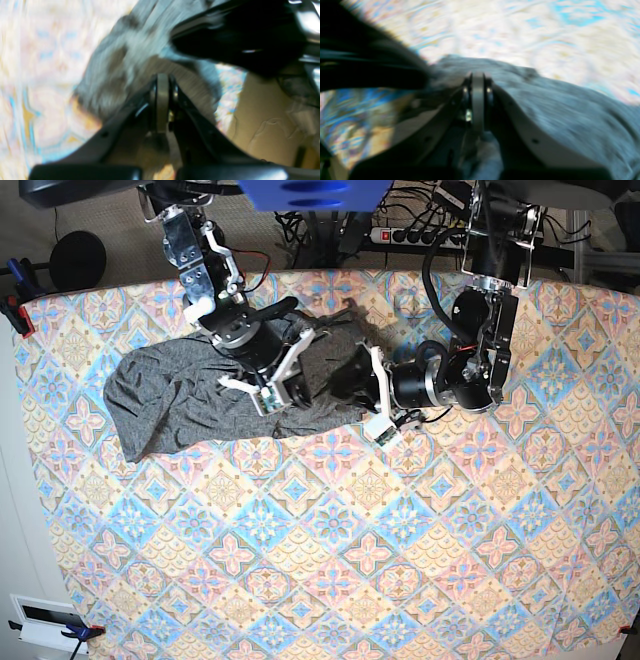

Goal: Layout the t-shirt on the table in an organized manner, then fold the t-shirt properly

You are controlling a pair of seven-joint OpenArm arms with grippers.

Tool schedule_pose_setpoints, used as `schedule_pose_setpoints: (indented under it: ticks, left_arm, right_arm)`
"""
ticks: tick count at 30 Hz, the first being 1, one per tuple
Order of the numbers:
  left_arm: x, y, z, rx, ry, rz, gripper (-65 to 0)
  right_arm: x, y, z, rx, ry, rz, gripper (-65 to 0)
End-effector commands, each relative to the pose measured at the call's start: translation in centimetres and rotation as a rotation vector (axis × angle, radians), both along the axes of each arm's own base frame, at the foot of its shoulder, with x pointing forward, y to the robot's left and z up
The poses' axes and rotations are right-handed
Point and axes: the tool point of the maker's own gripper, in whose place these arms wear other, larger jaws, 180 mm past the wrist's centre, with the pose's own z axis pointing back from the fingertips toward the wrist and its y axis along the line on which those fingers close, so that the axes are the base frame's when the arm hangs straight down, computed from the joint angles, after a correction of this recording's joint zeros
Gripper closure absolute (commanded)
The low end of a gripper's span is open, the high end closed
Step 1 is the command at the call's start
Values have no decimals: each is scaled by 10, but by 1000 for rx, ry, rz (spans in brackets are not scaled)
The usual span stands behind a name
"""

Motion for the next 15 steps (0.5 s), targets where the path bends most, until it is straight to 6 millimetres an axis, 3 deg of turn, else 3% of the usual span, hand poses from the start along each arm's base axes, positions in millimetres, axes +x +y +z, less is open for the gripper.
schedule_pose_setpoints:
  ticks: [1,8,15]
  left_arm:
    - [8,-2,5,-21,-17,19,0]
    - [4,10,-32,30,24,86,0]
    - [8,4,-45,-30,48,140,0]
  right_arm:
    - [6,7,16,33,-55,9,0]
    - [1,12,6,30,-27,26,0]
    - [-1,13,2,30,-14,27,0]
